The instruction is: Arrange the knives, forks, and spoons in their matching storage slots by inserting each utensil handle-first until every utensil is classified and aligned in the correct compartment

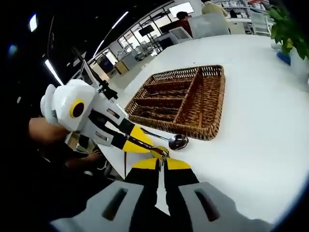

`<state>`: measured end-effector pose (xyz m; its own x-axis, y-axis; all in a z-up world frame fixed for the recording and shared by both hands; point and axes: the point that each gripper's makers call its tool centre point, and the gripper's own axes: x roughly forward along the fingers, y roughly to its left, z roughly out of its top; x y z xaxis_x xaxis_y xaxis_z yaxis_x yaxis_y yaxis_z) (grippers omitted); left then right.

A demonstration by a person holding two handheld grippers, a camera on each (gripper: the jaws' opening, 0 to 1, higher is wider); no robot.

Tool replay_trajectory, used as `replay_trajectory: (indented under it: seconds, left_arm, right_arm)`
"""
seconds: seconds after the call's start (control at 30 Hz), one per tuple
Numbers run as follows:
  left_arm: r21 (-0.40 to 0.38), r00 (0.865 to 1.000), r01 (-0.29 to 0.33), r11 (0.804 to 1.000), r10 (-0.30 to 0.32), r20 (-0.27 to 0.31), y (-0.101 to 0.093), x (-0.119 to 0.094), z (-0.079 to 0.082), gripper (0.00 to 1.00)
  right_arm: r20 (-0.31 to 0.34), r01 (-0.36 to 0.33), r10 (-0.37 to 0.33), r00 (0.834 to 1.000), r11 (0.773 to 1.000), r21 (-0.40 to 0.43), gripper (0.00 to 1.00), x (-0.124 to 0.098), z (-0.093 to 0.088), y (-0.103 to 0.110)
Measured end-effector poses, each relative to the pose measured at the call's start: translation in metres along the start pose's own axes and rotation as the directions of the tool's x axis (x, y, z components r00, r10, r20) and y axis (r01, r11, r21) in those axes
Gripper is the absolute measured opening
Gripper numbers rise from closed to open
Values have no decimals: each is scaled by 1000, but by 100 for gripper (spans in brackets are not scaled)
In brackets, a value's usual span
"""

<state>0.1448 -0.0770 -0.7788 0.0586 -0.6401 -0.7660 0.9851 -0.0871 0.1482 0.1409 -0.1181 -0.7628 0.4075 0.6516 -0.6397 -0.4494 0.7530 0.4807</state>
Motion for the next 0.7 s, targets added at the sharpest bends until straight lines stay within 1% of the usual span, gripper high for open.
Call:
replay_trajectory:
  seconds: [0.03, 0.07, 0.1, 0.13, 0.2, 0.23, 0.27, 0.3, 0.33, 0.37, 0.43, 0.47, 0.53, 0.6, 0.63, 0.67, 0.7]
  left_arm:
    - [-2, 1000, -4, 1000, 4, -2, 0, -4, 0, 0]
    - [6, 1000, -13, 1000, 13, -18, 1, -6, -2, 0]
    - [56, 998, -27, 998, 30, -58, 3, -10, -7, 0]
    - [42, 998, -26, 999, 28, -54, 1, -13, -6, 0]
    - [29, 998, -32, 999, 33, -62, 2, -20, -11, 0]
    - [2, 997, -39, 999, 39, -60, 3, -23, -14, 0]
    - [2, 997, -44, 999, 44, -60, 5, -26, -17, 0]
    - [2, 998, -45, 999, 45, -54, 5, -32, -19, 0]
    - [0, 997, -52, 999, 52, -60, 5, -34, -22, 0]
    - [3, 997, -57, 998, 57, -58, 6, -37, -26, 0]
    - [1, 996, -68, 998, 68, -57, 8, -40, -30, 0]
    - [4, 995, -88, 996, 88, -51, 12, -44, -33, 0]
    - [-16, 994, -104, 994, 103, -32, 14, -47, -35, 1]
    - [-33, 994, -102, 994, 101, -35, 14, -48, -42, 5]
    - [-23, 993, -110, 994, 108, -47, 14, -47, -47, 8]
    - [-17, 992, -113, 993, 112, -49, 14, -47, -49, 11]
    - [15, 990, -131, 991, 132, -54, 16, -47, -52, 12]
  right_arm:
    - [-8, -1, 1, 1000, 1000, 6, 5, 4, 0, 1]
    - [-17, -11, 11, 1000, 1000, 13, 7, 7, 1, 4]
    - [-21, -15, 16, 1000, 1000, 11, 7, 10, 2, 7]
    - [-27, -34, 34, 999, 999, -1, 4, 13, 4, 13]
    - [-41, -27, 27, 999, 1000, -10, 0, 20, 7, 17]
    - [-49, -44, 43, 998, 999, -13, 0, 21, 8, 20]
    - [-84, -54, 56, 995, 998, 21, 0, 25, 4, 26]
    - [-56, -46, 45, 997, 999, -26, 0, 29, 11, 25]
    - [-59, -55, 55, 997, 998, 4, 0, 32, 14, 31]
    - [-67, -54, 54, 996, 999, 1, 0, 35, 14, 34]
    - [-57, -51, 50, 997, 999, -16, 0, 37, 18, 37]
    - [-46, -47, 45, 998, 998, -33, 0, 41, 23, 39]
    - [-51, -52, 52, 997, 999, -6, 0, 43, 26, 40]
    - [-51, -83, 85, 995, 996, 43, 0, 45, 28, 45]
    - [-40, -110, 114, 993, 990, 89, 0, 46, 31, 48]
    - [-38, -115, 120, 992, 987, 111, 0, 45, 32, 48]
    - [-41, -110, 116, 992, 987, 118, 0, 45, 32, 47]
